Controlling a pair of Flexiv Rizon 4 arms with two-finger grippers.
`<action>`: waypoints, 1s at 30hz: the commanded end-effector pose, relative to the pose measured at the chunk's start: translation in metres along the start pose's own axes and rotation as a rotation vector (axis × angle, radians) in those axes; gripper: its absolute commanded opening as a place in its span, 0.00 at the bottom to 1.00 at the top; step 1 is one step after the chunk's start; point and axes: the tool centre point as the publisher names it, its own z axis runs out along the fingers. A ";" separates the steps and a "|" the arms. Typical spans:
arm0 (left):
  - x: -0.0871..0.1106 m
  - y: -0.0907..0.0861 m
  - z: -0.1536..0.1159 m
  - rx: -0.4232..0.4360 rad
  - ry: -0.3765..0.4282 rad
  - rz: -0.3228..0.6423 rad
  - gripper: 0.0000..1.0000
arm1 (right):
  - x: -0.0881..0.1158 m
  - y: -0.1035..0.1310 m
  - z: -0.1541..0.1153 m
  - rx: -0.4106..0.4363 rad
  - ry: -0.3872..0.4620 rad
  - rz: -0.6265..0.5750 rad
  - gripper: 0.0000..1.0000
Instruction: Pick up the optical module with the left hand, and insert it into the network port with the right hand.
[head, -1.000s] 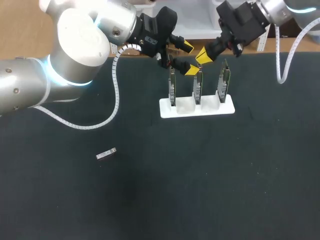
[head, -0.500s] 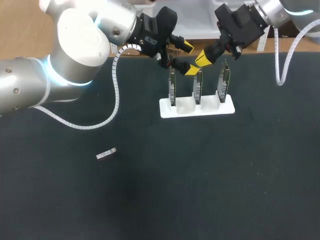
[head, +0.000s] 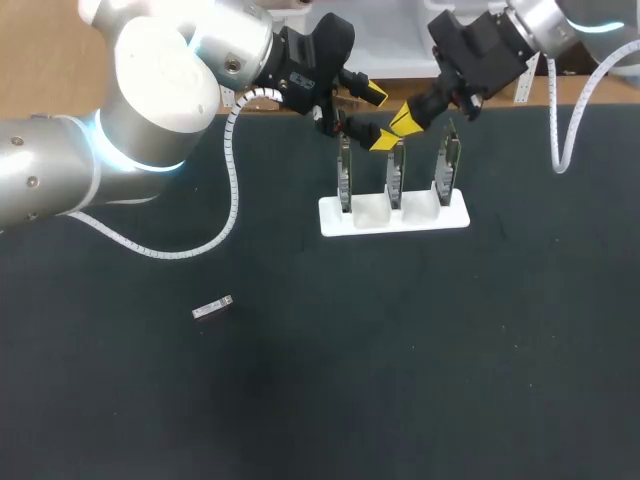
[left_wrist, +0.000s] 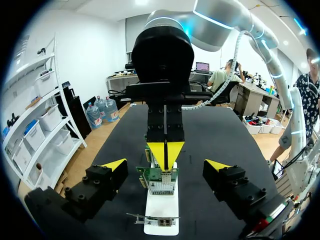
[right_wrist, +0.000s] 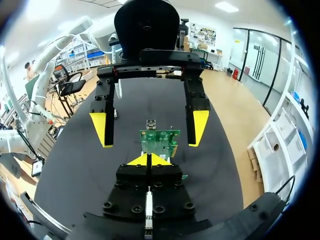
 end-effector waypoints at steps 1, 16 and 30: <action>-0.001 0.001 0.000 0.002 0.006 -0.001 1.00 | 0.005 -0.001 0.006 -0.004 0.001 0.001 0.00; -0.001 0.001 0.000 0.002 0.006 -0.001 1.00 | -0.007 -0.004 -0.006 0.017 -0.035 -0.018 0.00; -0.001 0.001 0.000 0.002 0.006 -0.001 1.00 | -0.010 -0.003 -0.049 0.043 -0.093 -0.012 0.00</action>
